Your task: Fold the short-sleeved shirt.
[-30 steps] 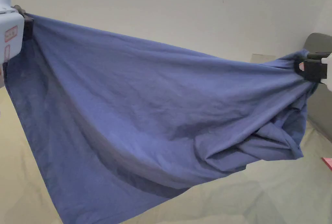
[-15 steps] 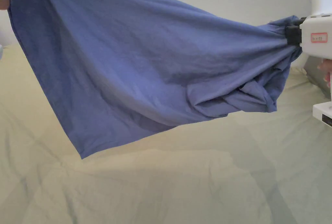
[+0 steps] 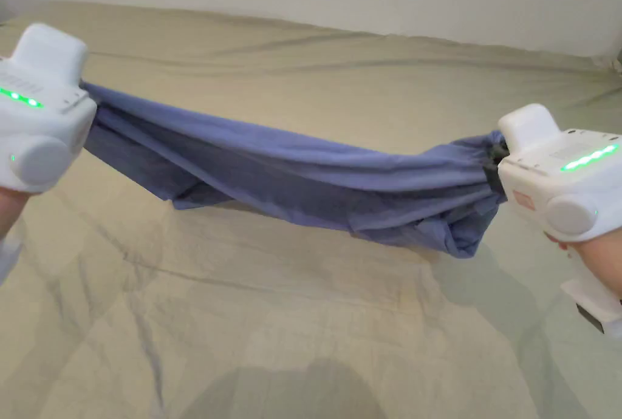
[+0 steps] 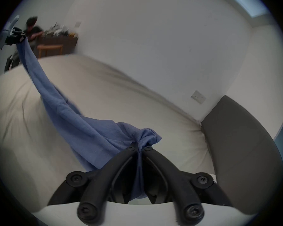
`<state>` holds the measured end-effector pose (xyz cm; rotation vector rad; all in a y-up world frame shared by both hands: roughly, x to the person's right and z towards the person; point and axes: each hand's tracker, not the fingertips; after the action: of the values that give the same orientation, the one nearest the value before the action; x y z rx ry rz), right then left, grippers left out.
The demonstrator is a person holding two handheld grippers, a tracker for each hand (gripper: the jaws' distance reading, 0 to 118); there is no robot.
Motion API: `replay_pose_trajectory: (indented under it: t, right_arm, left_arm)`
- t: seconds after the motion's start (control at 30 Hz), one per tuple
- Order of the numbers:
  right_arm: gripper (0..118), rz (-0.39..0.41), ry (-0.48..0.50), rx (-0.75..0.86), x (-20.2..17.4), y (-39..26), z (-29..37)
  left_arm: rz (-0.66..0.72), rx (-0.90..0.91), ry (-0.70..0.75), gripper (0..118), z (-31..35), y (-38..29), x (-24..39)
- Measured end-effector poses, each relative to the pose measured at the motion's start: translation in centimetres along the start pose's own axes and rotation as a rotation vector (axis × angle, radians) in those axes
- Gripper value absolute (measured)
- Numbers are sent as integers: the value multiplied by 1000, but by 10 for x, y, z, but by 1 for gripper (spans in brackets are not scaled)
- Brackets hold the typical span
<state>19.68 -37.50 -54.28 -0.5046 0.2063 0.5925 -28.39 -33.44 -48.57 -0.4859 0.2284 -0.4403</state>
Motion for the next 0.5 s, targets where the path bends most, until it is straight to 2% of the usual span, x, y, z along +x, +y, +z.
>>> replay_pose_trajectory:
  t: [0.1,0.27,0.37,0.47,0.5]
  right_arm:
    - [5,55,55,-72,-39,-54,9]
    - [5,125,156,-123,-91,-123,59]
    - [5,157,216,-152,-114,-147,101]
    - [5,212,285,-194,-120,-173,129]
    - [5,207,305,-202,-120,-179,139]
  left_arm:
    - [24,-177,-67,4,7,-78,31]
    - [-84,-387,-170,4,41,-191,65]
    - [-132,-444,-200,4,75,-228,68]
    - [-173,-485,-192,4,105,-247,57]
    - [-160,-498,-203,4,115,-252,52]
